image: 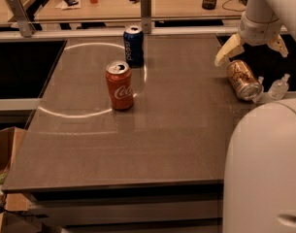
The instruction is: Place orange can upright
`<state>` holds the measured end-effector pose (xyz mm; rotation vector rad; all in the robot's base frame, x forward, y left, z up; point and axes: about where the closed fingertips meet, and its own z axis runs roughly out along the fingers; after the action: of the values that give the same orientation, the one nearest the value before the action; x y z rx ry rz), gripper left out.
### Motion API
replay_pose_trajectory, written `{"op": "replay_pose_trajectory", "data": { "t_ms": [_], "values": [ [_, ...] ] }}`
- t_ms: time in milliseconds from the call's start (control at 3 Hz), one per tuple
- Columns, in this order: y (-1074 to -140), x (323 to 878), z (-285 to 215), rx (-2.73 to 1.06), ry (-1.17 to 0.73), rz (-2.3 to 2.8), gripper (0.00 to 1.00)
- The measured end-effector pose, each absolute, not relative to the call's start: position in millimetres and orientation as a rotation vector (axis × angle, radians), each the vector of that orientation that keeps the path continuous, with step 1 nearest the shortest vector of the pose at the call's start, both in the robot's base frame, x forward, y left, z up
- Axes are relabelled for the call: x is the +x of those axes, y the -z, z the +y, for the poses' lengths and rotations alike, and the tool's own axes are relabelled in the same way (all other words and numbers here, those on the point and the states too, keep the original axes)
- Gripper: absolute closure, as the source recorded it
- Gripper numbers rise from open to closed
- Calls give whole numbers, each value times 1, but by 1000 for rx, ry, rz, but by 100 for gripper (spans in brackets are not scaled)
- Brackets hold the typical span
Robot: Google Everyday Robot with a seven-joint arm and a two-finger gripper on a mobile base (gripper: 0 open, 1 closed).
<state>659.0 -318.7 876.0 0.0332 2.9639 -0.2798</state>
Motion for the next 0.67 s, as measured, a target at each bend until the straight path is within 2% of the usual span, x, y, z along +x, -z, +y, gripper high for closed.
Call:
{"op": "replay_pose_trajectory", "data": {
  "t_ms": [667],
  "values": [
    [-877,657,-328,6,266,3001,0]
  ]
}}
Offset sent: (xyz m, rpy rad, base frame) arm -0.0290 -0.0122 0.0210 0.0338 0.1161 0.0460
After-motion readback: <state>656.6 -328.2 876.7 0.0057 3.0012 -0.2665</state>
